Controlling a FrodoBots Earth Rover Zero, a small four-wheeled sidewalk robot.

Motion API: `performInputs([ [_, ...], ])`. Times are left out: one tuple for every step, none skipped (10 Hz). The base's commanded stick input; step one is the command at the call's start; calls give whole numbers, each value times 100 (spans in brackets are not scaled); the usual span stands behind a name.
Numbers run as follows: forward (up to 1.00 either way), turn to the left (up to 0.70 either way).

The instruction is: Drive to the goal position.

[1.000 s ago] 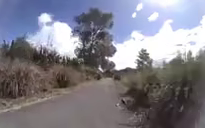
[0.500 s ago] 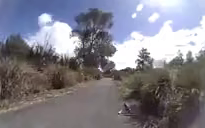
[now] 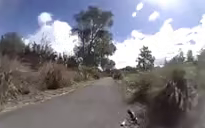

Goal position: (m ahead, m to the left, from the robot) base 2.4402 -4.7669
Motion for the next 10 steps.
performInputs([
  [85,0],
  [85,0],
  [85,0],
  [85,0],
  [85,0],
  [85,0],
  [85,0],
  [85,0],
  [85,0],
  [85,0],
])
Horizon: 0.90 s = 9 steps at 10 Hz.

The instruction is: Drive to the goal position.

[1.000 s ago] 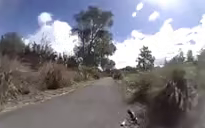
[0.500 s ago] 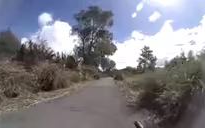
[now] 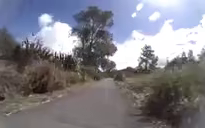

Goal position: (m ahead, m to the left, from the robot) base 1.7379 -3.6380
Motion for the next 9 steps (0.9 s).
performInputs([
  [85,0],
  [85,0],
  [85,0],
  [85,0],
  [85,0],
  [85,0],
  [85,0],
  [85,0],
  [85,0],
])
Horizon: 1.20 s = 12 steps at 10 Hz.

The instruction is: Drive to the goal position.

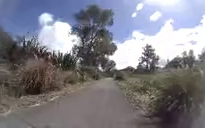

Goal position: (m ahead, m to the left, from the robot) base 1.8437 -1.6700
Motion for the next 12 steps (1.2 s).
performInputs([
  [85,-30],
  [85,-18],
  [85,-6],
  [85,0],
  [85,0],
  [85,0],
  [85,0],
  [85,0],
  [85,0],
  [85,0],
  [85,0],
  [85,0],
])
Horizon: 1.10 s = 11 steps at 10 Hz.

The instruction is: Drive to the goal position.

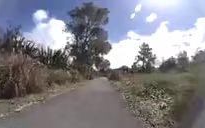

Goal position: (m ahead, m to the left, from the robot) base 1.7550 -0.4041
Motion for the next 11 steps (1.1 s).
performInputs([
  [85,0],
  [85,0],
  [85,0],
  [85,0],
  [85,0],
  [85,0],
  [85,0],
  [85,0],
  [85,0],
  [85,0],
  [85,0],
])
